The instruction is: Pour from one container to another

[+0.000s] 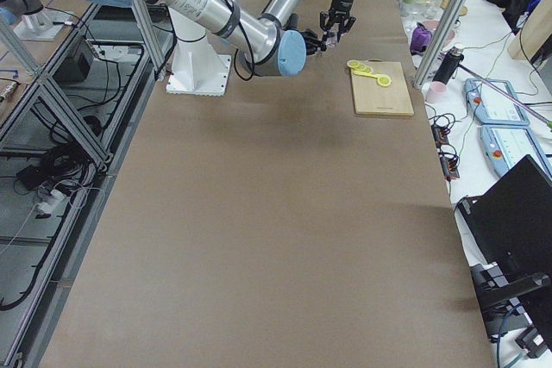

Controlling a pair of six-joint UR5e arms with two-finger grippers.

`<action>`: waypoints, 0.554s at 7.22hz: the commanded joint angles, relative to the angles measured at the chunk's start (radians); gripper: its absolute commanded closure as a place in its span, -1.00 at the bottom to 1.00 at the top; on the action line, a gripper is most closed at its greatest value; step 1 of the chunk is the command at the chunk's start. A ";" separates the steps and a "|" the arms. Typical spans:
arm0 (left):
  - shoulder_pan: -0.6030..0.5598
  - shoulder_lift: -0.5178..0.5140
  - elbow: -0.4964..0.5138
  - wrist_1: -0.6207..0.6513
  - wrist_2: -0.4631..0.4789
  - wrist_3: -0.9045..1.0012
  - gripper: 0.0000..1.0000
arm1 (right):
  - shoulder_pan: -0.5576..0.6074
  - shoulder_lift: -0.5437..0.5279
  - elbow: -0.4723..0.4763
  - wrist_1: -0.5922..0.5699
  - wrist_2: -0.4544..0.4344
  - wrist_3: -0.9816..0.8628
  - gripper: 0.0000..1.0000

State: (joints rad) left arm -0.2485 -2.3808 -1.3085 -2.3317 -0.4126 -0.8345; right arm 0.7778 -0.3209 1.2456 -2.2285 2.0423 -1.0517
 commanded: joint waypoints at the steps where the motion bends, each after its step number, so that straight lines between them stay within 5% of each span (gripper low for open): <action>1: 0.000 0.002 0.000 0.000 0.000 0.000 1.00 | -0.002 0.016 -0.014 -0.022 -0.025 -0.021 1.00; 4: 0.000 0.002 0.000 0.000 0.000 0.000 1.00 | -0.005 0.029 -0.032 -0.033 -0.051 -0.054 1.00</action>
State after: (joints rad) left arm -0.2485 -2.3793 -1.3085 -2.3316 -0.4120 -0.8345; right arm 0.7747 -0.2956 1.2207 -2.2589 2.0012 -1.0936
